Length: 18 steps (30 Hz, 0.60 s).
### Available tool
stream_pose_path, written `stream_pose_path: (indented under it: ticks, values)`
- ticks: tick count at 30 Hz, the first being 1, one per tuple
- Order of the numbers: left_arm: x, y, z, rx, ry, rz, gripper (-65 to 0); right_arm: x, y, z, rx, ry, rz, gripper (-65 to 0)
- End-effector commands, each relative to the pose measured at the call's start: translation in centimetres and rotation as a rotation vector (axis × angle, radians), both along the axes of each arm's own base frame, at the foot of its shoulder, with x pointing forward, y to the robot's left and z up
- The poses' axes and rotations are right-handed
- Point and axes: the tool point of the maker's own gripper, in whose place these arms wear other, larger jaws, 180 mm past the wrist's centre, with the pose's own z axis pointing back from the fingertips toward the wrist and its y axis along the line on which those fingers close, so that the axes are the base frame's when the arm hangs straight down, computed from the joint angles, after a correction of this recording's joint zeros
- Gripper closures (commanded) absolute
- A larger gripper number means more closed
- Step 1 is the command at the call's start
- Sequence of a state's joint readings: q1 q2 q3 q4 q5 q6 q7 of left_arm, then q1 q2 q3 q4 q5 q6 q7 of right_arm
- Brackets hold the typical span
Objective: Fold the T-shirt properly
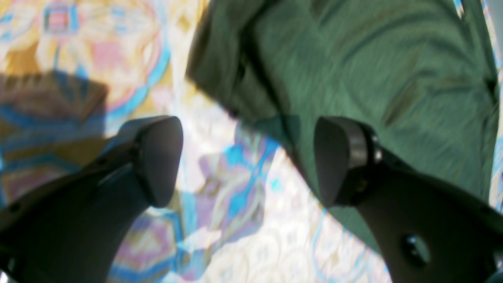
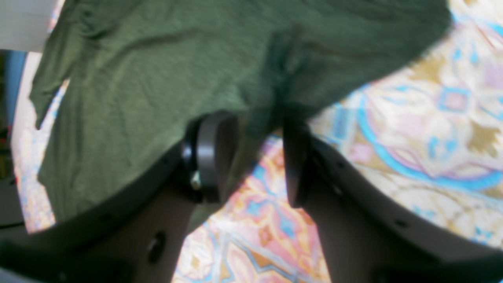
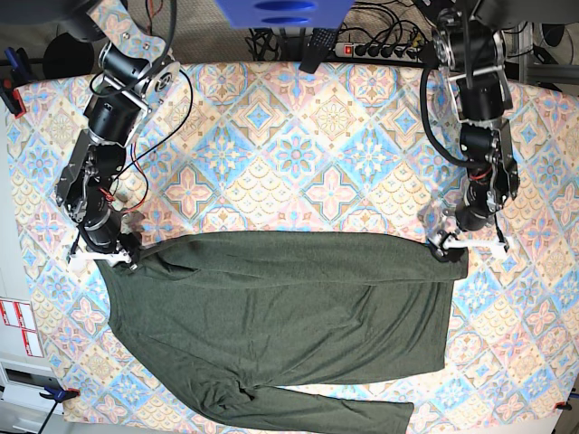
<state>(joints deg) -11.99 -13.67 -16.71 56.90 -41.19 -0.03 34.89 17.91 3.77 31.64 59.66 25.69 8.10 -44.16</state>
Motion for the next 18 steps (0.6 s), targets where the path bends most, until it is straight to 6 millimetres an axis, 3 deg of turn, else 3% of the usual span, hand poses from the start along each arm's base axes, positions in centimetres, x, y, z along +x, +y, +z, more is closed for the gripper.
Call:
stream_pose_path:
  ticks: [1,6,11,13,15,18]
  values:
    - [1.6,0.2,1.3,0.006,-0.046,0.011,-52.1,1.7,-0.9,2.3,-0.019,-0.072,-0.009,-23.3]
    - [2.8,-1.0,-0.1,-0.045,-0.015,0.033,-52.1,1.6,-0.9,2.2,-0.019,-0.068,-0.009,-23.0]
    - [4.2,-3.8,-0.8,-0.105,0.012,0.013,-52.0,1.4,-0.9,2.0,-0.019,-0.064,-0.009,-22.9]
    - [4.9,-5.9,-0.8,-0.108,0.018,-0.037,-50.9,1.4,-0.9,2.0,-0.019,-0.063,-0.010,-23.2]
    - [5.2,-7.2,-0.8,-0.087,0.025,-0.089,-43.0,1.4,-0.9,2.0,-0.019,-0.062,-0.012,-23.2]
    - [5.3,-8.0,-0.8,-0.085,0.026,-0.112,-21.6,0.8,-1.6,1.3,0.005,-0.050,-0.048,-23.2]
